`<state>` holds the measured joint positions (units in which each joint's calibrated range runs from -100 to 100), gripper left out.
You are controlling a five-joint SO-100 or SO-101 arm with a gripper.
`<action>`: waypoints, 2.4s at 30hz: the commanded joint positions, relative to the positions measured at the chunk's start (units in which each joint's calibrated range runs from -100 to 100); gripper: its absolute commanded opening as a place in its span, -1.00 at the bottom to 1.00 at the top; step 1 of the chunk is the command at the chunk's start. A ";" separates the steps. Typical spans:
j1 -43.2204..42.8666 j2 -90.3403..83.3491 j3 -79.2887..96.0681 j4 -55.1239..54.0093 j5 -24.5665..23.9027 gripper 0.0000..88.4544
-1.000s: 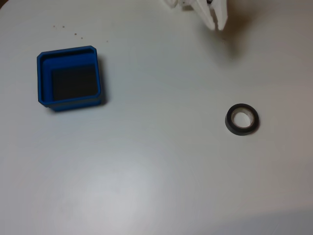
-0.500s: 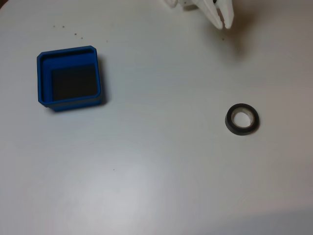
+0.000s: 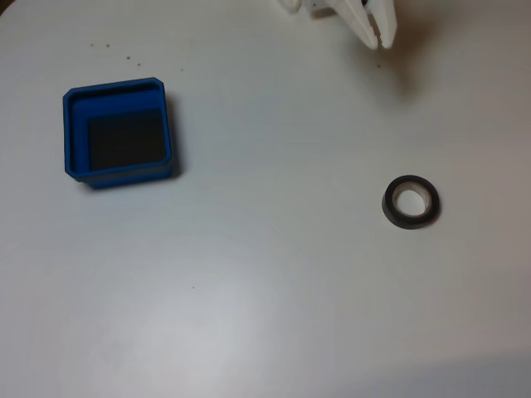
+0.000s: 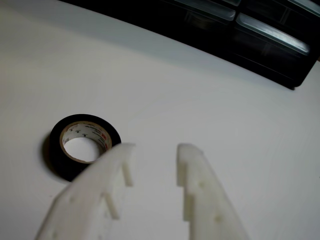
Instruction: Pick the black tape roll and drop it in the blue box
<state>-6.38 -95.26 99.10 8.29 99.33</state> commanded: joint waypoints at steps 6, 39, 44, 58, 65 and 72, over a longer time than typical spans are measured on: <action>-1.58 0.11 0.54 -1.28 -0.21 -0.97; -1.29 53.70 -37.56 -1.86 -0.30 -0.97; -1.09 60.31 -45.37 -1.86 -0.30 -0.97; -1.19 63.90 -50.23 -1.94 -0.30 -0.97; -1.19 72.35 -52.47 -2.02 -0.30 -0.97; -0.99 80.12 -61.28 -1.61 -0.21 -0.97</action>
<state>-7.67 -16.00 44.30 7.64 99.33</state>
